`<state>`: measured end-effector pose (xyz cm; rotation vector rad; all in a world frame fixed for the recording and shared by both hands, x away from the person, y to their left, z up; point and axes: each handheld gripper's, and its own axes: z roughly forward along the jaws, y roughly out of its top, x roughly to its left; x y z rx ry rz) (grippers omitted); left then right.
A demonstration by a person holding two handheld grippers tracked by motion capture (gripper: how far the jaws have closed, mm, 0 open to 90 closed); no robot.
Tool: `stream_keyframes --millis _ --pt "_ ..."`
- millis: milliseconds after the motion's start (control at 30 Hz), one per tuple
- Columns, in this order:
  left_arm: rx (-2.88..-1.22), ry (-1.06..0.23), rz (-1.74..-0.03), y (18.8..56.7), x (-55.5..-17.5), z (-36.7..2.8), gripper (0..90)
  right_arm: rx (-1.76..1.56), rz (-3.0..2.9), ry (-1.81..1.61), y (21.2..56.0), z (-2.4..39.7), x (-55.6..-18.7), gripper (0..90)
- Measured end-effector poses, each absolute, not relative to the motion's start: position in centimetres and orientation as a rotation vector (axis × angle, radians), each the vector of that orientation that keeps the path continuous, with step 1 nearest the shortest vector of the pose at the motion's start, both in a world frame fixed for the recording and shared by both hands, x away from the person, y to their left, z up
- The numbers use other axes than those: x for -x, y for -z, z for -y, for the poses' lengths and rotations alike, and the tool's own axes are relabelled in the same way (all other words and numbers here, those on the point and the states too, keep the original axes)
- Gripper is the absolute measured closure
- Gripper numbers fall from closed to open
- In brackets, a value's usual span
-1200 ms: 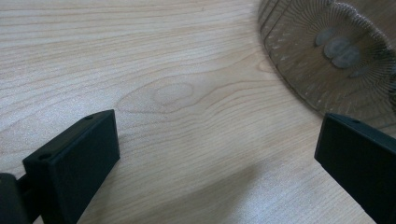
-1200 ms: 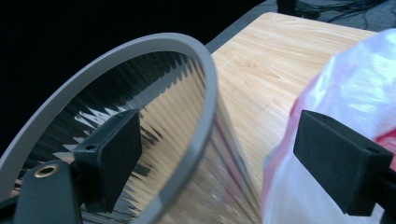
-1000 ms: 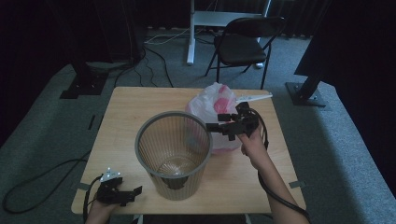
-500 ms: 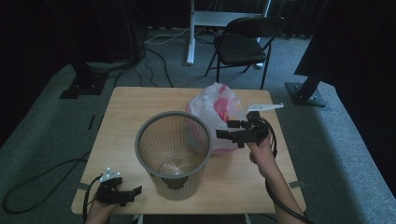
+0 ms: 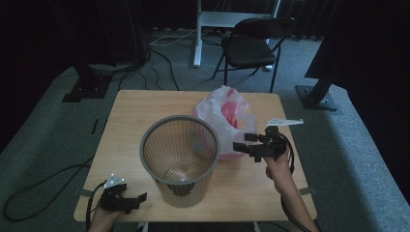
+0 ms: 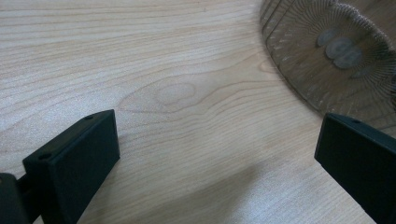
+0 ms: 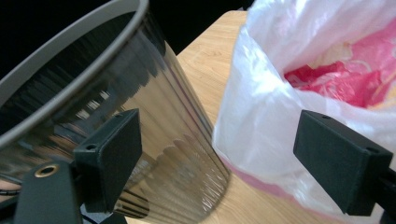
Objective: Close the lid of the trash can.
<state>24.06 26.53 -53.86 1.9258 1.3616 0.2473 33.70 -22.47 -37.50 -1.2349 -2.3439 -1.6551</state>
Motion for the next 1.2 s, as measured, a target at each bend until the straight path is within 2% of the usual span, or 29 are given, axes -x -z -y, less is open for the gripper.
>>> stream_keyframes --millis 1200 --pt "-1.925 -0.245 -1.365 53.8 -24.0 -26.5 0.0 1.453 2.24 1.582 46.6 27.3 -31.5 14.7"
